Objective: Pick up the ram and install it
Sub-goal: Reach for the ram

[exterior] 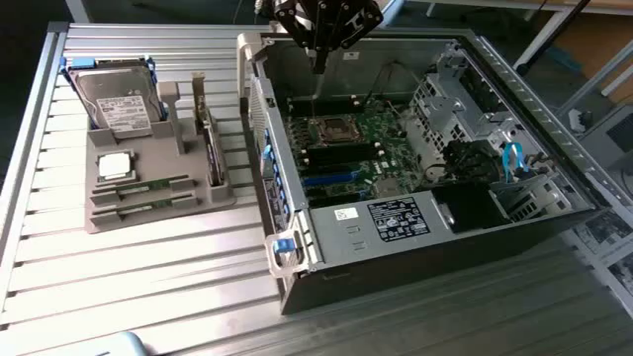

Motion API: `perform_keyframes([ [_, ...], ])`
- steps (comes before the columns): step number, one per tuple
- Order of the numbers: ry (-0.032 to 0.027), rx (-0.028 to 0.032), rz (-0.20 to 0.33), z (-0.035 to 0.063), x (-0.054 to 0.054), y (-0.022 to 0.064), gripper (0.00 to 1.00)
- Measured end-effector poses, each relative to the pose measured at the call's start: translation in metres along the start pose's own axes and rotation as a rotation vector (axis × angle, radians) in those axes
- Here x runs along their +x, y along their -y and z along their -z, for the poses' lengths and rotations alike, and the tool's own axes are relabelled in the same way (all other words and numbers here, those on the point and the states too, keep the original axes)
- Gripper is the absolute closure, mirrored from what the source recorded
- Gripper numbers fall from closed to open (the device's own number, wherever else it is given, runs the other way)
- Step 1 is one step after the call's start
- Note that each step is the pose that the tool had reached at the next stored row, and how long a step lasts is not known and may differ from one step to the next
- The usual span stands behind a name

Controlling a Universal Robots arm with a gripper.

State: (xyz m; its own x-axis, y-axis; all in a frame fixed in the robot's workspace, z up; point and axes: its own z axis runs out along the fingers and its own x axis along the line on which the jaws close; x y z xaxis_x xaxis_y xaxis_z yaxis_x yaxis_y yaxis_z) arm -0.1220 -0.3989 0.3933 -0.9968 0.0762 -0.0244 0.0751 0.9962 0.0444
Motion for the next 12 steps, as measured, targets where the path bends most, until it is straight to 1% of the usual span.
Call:
perform_keyframes([
  [4, 0.0000, 0.0000, 0.000, 0.0001, 0.003, 0.0003, 0.89],
  [9, 0.0000, 0.0000, 0.000, 0.0003, 0.012, 0.0009, 0.89],
  [12, 0.0000, 0.0000, 0.000, 0.0004, 0.016, 0.0012, 0.89],
])
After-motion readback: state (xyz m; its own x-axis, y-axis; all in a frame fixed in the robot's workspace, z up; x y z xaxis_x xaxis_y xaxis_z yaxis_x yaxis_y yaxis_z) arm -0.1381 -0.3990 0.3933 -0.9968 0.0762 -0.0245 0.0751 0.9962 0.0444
